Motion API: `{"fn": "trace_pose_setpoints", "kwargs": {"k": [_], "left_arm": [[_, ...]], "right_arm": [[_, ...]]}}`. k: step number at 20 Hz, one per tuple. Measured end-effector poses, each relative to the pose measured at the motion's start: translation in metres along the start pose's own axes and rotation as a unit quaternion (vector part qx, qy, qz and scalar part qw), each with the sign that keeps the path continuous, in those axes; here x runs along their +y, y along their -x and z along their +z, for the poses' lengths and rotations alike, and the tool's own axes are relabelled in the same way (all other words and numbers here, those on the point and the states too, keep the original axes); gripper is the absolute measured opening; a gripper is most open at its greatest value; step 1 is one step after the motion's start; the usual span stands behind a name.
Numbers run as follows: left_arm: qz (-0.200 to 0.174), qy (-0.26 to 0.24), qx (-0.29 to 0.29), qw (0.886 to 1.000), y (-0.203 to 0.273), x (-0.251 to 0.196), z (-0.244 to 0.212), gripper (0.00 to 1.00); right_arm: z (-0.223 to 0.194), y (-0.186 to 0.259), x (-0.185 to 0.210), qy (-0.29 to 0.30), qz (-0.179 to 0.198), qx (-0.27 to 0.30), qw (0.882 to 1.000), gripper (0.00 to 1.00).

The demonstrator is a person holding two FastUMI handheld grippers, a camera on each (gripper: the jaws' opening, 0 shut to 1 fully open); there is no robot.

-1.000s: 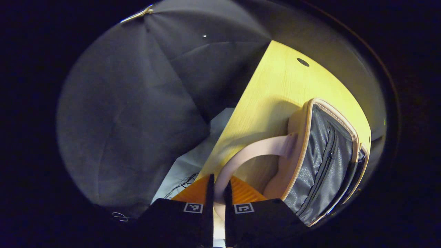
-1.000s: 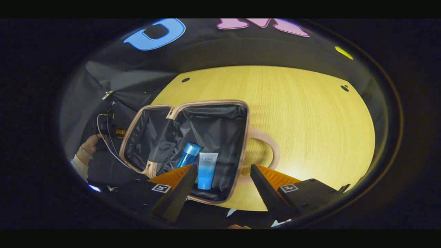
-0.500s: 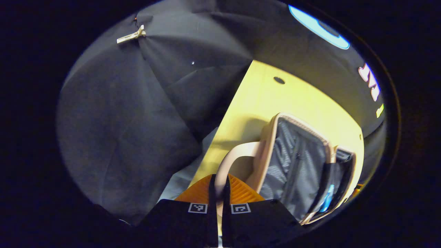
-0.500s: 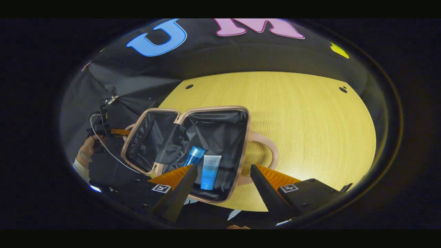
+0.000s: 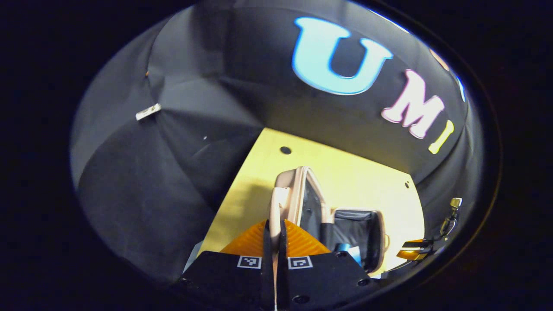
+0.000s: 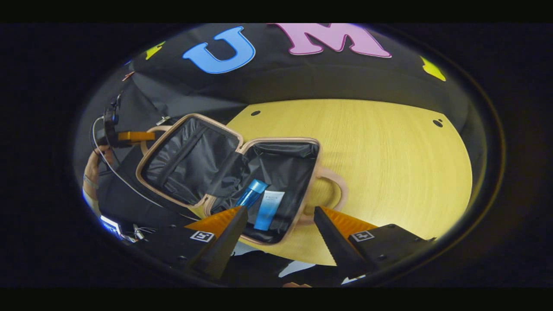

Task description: First open the suitcase, pack the skin care products into it, and then close the suitcase.

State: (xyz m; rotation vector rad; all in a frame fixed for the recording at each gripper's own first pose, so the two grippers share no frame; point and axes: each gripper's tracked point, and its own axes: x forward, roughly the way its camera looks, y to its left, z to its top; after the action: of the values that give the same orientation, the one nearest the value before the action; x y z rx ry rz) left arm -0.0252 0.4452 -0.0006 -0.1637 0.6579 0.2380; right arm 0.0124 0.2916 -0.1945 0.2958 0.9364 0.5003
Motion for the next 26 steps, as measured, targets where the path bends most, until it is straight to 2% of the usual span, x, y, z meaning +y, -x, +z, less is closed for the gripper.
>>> {"fn": "trace_pose_setpoints", "kwargs": {"k": [3,7,11,13,15,18,22,26], "left_arm": [[-0.009,-0.041,-0.017,0.999,0.020,-0.069,0.004,0.08],[-0.063,-0.047,-0.026,0.997,0.031,-0.176,-0.002,0.08],[-0.122,-0.032,-0.009,0.992,0.019,-0.279,-0.038,0.08],[-0.132,-0.038,0.010,0.990,0.003,-0.315,-0.065,0.08],[-0.137,-0.061,0.025,0.988,-0.017,-0.345,-0.093,0.08],[-0.150,-0.066,0.066,0.984,-0.049,-0.378,-0.146,0.08],[-0.153,-0.056,0.126,0.978,-0.088,-0.390,-0.195,0.08],[-0.169,-0.059,0.149,0.972,-0.110,-0.400,-0.218,0.10]], "right_arm": [[-0.009,0.025,-0.029,0.022,0.003,-0.007,1.000,0.98],[-0.013,0.066,-0.079,0.014,0.000,-0.017,1.000,0.97],[-0.023,0.098,-0.134,0.009,-0.018,-0.022,1.000,0.98],[-0.027,0.115,-0.157,0.018,-0.031,-0.030,0.999,0.98],[-0.027,0.128,-0.173,0.030,-0.039,-0.038,0.998,0.98],[-0.031,0.149,-0.195,0.028,-0.048,-0.051,0.997,0.98],[-0.028,0.168,-0.209,0.011,-0.071,-0.073,0.995,0.97],[-0.025,0.171,-0.213,0.005,-0.098,-0.086,0.991,0.98]]}}
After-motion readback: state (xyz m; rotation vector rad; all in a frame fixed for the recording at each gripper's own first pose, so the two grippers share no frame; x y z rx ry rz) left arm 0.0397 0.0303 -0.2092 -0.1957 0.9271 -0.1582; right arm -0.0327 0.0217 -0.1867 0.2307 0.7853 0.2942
